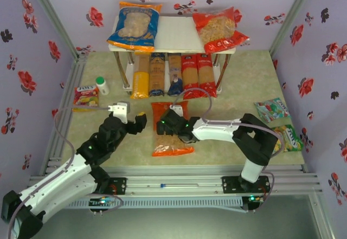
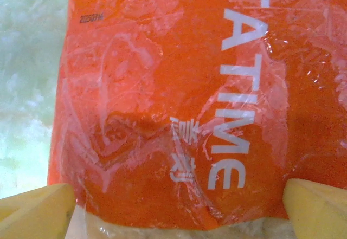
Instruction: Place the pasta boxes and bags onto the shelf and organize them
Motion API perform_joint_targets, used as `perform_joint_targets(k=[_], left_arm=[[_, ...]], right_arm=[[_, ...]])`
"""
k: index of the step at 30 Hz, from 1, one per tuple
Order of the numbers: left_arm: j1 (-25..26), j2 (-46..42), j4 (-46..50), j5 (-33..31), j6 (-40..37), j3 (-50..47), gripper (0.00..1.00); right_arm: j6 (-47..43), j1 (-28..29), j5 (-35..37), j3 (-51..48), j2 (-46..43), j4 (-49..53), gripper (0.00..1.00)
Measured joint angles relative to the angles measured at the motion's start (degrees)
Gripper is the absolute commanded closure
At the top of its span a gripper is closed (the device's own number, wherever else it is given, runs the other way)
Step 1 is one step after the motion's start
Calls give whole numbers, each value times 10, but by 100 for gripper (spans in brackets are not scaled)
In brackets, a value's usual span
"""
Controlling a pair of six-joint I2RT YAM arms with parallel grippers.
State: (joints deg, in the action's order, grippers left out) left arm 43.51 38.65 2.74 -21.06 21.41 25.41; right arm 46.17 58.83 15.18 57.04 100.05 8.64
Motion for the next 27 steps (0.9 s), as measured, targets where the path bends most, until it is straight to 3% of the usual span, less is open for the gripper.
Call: perform_joint_targets(k=[14, 20, 23, 27], left_arm=[[-6, -51, 3, -2, 8, -38, 10], [-8, -52, 3, -4, 8, -42, 10], [-8, -53, 3, -4, 8, -42, 10], [-8, -53, 3, -4, 8, -42, 10]], right_arm=[[-2, 2, 16, 80, 69, 80, 13], [-8, 7, 16, 93, 80, 87, 30], [-7, 7, 16, 91, 81, 83, 33], [-9, 7, 16, 78, 75, 72, 47]])
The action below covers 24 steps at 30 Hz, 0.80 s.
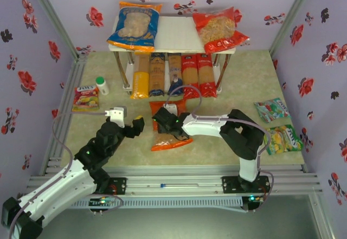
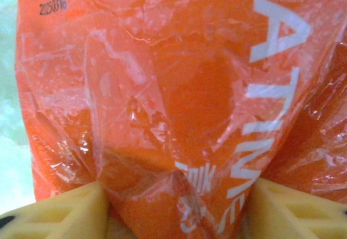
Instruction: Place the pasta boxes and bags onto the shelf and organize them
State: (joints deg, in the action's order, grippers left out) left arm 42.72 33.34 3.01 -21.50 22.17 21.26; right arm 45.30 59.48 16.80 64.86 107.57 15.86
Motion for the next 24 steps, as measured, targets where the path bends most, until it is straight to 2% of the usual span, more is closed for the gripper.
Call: perform_joint_targets(k=[7, 9, 11, 16, 24], left_arm=[[0, 0, -10, 0, 1, 0, 10], [0, 0, -12, 0, 2, 0, 11], [0, 1, -15, 0, 3, 0, 13], [-2, 24, -24, -1, 6, 0, 20], [-6, 99, -30, -21, 11, 0, 21]], right_arm=[[-2, 0, -1, -27, -23, -26, 71], [-3, 0, -2, -35, -31, -30, 81], [-3, 1, -3, -42, -40, -32, 100], [-5, 2, -9, -62, -61, -35, 100], [-36, 4, -22, -103, -118, -13, 100]])
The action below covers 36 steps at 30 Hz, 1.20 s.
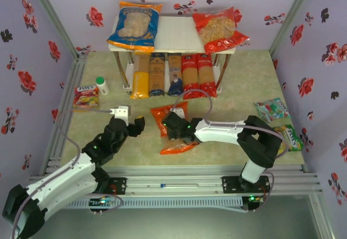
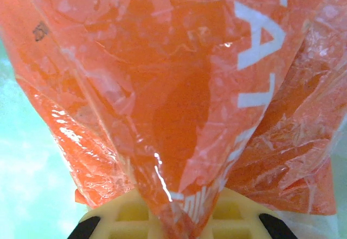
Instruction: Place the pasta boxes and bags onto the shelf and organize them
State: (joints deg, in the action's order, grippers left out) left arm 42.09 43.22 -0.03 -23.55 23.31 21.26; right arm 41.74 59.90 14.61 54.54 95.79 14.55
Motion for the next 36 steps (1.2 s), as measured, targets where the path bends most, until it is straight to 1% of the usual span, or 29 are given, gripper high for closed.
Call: perform_joint_targets(k=[5, 11, 17, 21, 26, 32, 36], left_arm=[[-4, 45, -5, -9, 5, 0, 21], [-4, 56, -11, -10, 7, 0, 21], [-8, 56, -19, -12, 8, 0, 21], [-8, 68, -21, -13, 9, 0, 21], [-8, 85, -22, -13, 19, 0, 21], [-8, 94, -24, -9, 19, 0, 21], [-8, 98, -25, -9, 19, 0, 21]], right_arm=[[-43, 1, 0, 1, -60, 75, 100], [-90, 1, 26, 17, -193, 135, 100], [-141, 1, 41, 39, -335, 131, 100], [-186, 1, 40, 75, -384, 106, 100], [-258, 1, 53, 150, -367, 42, 100], [-343, 1, 92, 264, -284, -38, 100], [-393, -14, 110, 346, -216, -73, 100]])
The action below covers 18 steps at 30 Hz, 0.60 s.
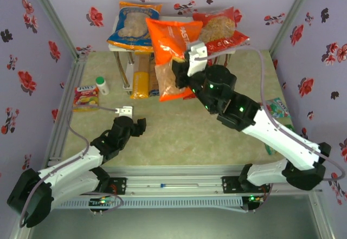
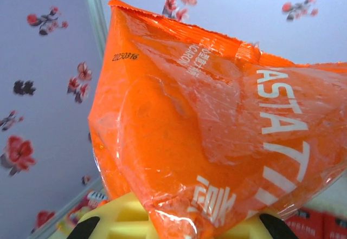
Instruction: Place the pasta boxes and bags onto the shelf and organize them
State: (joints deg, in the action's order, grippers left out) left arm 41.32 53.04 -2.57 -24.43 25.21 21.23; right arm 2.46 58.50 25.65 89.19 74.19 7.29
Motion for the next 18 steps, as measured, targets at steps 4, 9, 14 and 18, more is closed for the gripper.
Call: perform_joint_targets(k=[4, 9, 14, 18], left_arm=[[0, 4, 0, 0, 0, 0, 21], [0, 7, 0, 0, 0, 0, 21], [-2, 7, 0, 1, 0, 0, 21], [-3, 7, 0, 1, 0, 0, 21]], right_arm=[[-35, -33, 16, 73, 67, -27, 100], [-61, -80, 43, 142, 147, -54, 100], [-85, -109, 57, 214, 231, -59, 100], [-117, -114, 70, 267, 294, -61, 100]])
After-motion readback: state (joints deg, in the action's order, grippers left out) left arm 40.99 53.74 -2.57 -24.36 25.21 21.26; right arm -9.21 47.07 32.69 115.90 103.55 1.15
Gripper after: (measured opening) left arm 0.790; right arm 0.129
